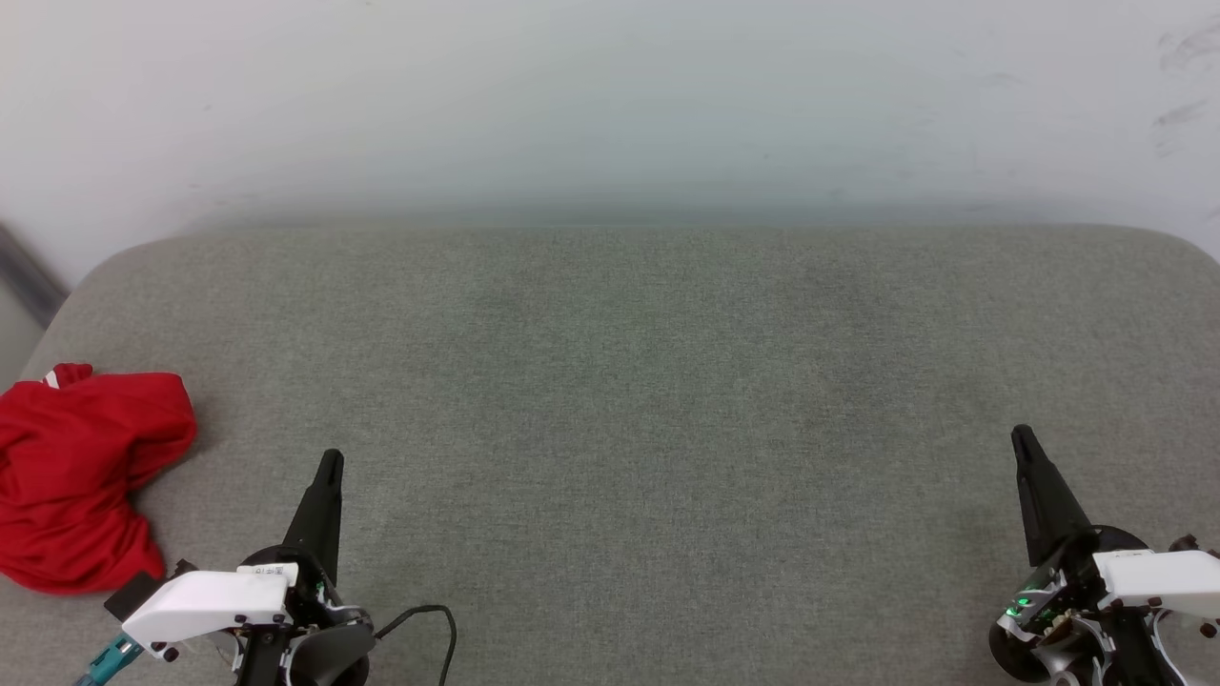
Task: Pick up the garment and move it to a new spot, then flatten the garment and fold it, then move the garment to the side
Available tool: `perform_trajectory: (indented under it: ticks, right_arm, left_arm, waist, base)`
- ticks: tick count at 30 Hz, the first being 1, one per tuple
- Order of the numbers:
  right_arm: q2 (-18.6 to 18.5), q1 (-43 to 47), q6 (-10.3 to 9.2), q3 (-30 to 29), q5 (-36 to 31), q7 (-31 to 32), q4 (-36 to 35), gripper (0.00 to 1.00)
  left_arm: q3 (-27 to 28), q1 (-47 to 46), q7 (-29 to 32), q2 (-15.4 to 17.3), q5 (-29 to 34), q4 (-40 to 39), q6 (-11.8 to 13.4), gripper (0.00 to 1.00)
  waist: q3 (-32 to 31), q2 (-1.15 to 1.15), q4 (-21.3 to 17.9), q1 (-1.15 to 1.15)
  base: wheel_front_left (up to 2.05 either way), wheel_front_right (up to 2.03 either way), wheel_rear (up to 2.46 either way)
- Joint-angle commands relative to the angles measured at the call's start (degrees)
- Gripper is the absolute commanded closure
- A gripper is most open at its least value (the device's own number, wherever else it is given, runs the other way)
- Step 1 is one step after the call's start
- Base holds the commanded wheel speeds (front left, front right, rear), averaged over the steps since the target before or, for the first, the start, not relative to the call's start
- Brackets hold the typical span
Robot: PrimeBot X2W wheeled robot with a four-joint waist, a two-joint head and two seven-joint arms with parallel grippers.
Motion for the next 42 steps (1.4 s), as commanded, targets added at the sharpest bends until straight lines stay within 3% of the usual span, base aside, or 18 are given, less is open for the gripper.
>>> perform_trajectory:
  ticks: [1,17,18,29,42]
  right_arm:
    - [0.17,-0.77,0.0,0.03,-0.26,0.03,0.06,1.0]
    - [0.17,-0.77,0.0,0.03,-0.25,0.03,0.06,1.0]
    - [0.0,0.0,0.01,0.01,0.0,0.0,0.0,0.0]
    - [0.05,2.24,0.0,0.26,-2.41,-2.47,0.56,0.0]
    - [0.05,3.62,0.0,-0.67,-16.83,-5.9,-3.06,0.0]
  left_arm:
    - [0.17,-0.36,0.25,0.09,0.02,0.03,-0.11,1.0]
    - [0.17,-0.36,0.24,0.09,0.02,0.03,-0.11,1.0]
    - [0.0,0.0,0.0,0.0,0.0,0.0,0.0,0.0]
    - [-0.47,1.64,-2.56,-0.11,3.03,-0.35,0.01,0.0]
    - [-0.94,2.18,-5.95,-0.07,17.82,-4.79,3.17,0.0]
  waist:
    - [0.0,0.0,0.0,0.0]
    - [0.0,0.0,0.0,0.0]
    - [0.0,0.0,0.0,0.0]
    - [0.06,0.0,0.0,0.0]
    - [0.17,0.0,0.07,0.0]
  base:
    - [0.0,0.0,0.0]
    - [0.0,0.0,0.0]
    - [0.0,0.0,0.0]
    - [0.0,0.0,0.0]
    - [0.0,0.0,0.0]
